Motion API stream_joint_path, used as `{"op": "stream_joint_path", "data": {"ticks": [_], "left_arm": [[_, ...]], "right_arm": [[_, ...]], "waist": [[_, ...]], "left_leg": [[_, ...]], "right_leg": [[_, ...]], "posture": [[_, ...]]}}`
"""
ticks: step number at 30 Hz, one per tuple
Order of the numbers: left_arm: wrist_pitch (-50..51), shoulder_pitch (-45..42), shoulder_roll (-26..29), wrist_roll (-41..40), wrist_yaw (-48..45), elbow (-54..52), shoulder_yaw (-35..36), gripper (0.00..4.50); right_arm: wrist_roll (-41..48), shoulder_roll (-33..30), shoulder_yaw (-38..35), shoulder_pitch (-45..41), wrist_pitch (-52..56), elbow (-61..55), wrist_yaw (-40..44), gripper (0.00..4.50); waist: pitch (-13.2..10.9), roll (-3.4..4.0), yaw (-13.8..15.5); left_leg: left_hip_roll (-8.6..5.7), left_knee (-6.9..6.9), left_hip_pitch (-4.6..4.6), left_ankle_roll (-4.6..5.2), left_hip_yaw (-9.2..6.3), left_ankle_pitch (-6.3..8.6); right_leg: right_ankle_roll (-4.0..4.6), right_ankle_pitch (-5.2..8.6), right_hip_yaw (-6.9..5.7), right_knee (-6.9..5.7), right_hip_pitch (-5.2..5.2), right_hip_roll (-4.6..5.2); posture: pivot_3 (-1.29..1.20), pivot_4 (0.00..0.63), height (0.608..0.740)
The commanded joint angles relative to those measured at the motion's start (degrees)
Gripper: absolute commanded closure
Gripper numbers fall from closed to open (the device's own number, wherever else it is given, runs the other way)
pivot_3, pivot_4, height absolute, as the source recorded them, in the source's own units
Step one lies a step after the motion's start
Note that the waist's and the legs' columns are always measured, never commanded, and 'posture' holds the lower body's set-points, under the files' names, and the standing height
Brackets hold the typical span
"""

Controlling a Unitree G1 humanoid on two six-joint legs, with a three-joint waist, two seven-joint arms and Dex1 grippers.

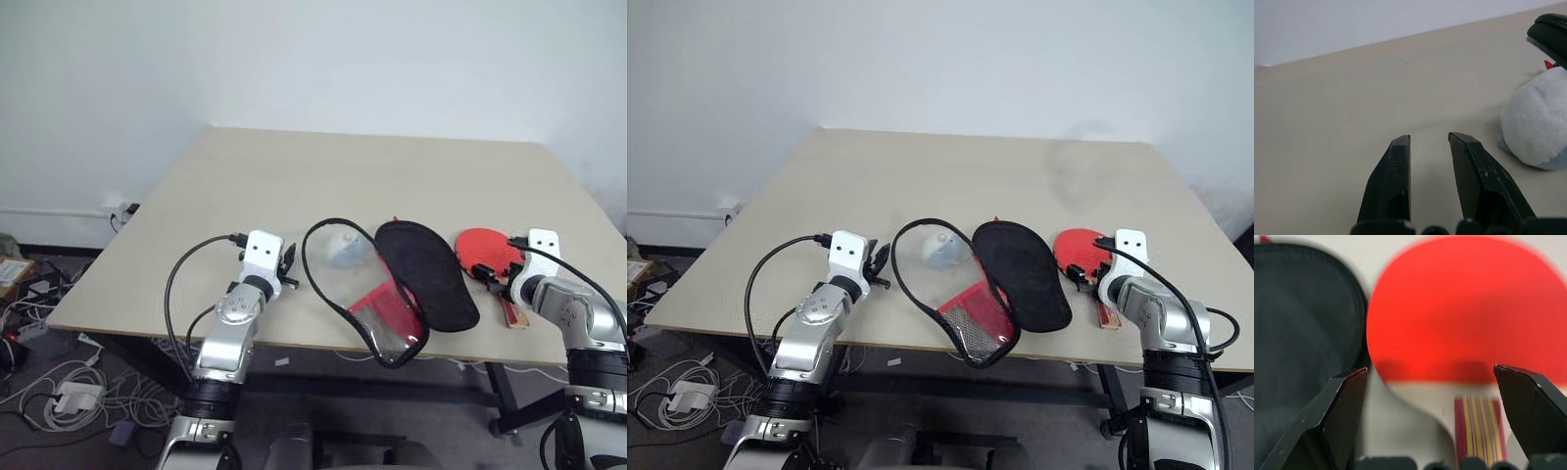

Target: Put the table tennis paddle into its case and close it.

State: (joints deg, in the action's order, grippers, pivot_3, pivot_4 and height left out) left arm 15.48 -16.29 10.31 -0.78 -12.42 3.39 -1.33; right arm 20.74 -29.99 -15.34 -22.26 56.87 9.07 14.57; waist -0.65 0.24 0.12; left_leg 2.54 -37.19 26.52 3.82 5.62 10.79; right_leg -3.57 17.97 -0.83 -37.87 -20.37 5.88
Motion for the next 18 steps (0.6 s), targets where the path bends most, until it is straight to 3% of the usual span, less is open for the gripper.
{"op": "stream_joint_path", "data": {"ticks": [1,13,18], "left_arm": [[-1.6,-1.3,0.3,-0.2,-0.8,-0.5,-0.2,3.2],[-2.8,-2.0,-0.5,-0.3,-1.1,1.6,-0.4,3.2],[-3.1,-3.0,-1.2,-0.2,-1.7,2.4,-1.0,3.2]], "right_arm": [[0.3,-1.3,-2.1,-0.1,1.5,-2.7,0.0,0.04],[1.9,-1.3,-10.0,4.0,8.9,-8.8,-0.8,0.04],[0.7,0.4,-7.9,5.1,8.8,-7.6,-1.6,0.04]], "waist": [[0.0,0.0,0.0],[0.0,0.0,0.0],[0.0,0.0,0.0]], "left_leg": [[-0.01,-0.02,0.0,0.01,0.0,0.0],[-0.01,-0.02,0.0,0.02,-0.04,0.01],[-0.01,-0.03,0.0,0.04,-0.04,0.01]], "right_leg": [[0.0,0.0,0.0,0.0,0.01,0.01],[0.0,0.0,-0.01,0.0,0.01,0.0],[0.0,0.0,-0.01,0.0,0.01,0.0]], "posture": [[0.0,0.0,0.715],[0.0,0.0,0.715],[0.0,0.0,0.715]]}}
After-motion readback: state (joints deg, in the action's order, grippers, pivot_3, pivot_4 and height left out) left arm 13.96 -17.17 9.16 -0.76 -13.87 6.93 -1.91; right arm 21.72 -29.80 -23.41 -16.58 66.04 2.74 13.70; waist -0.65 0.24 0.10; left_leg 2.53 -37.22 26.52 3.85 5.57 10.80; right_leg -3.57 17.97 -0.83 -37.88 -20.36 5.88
